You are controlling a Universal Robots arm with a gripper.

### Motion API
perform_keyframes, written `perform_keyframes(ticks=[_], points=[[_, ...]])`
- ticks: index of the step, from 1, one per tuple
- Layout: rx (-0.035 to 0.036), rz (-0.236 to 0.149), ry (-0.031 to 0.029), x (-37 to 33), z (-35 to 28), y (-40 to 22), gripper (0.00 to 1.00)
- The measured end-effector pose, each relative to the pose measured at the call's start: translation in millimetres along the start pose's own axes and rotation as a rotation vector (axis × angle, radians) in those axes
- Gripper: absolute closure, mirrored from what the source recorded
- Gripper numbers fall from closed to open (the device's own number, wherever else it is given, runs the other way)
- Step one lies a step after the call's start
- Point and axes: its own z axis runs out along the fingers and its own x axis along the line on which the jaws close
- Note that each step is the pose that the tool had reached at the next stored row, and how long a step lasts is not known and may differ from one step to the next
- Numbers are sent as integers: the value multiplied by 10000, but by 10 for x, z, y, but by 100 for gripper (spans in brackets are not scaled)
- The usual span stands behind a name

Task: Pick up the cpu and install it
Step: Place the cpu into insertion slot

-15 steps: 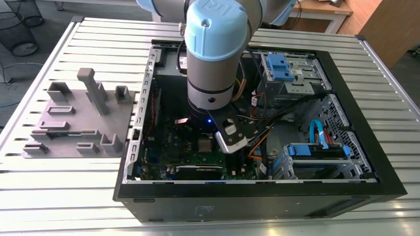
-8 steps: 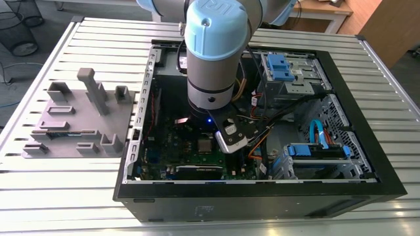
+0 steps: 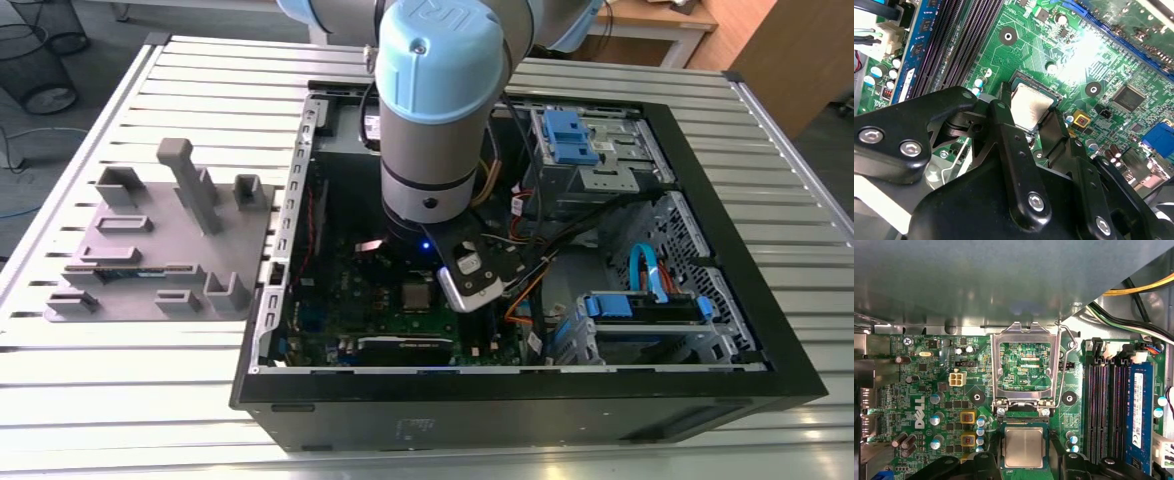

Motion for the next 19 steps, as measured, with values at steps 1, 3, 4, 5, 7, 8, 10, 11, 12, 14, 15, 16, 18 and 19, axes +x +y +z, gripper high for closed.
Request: perform_keyframes(ticks=[1,3,4,5,7,8,10,11,12,14,15,16,18,19], points=[[0,0,0,0,0,0,52],[-1,0,0,0,1,0,52],[0,0,0,0,1,0,52],[-1,0,0,0,1,0,52],[-1,0,0,0,1,0,52],[0,0,0,0,1,0,52],[0,0,0,0,2,0,52],[-2,0,-1,0,2,0,51],[-2,-1,-1,0,3,0,51],[-2,0,-1,0,3,0,45],[-2,0,-1,0,3,0,39],[-1,0,0,0,3,0,39],[0,0,0,0,3,0,39],[-1,0,0,0,2,0,39]])
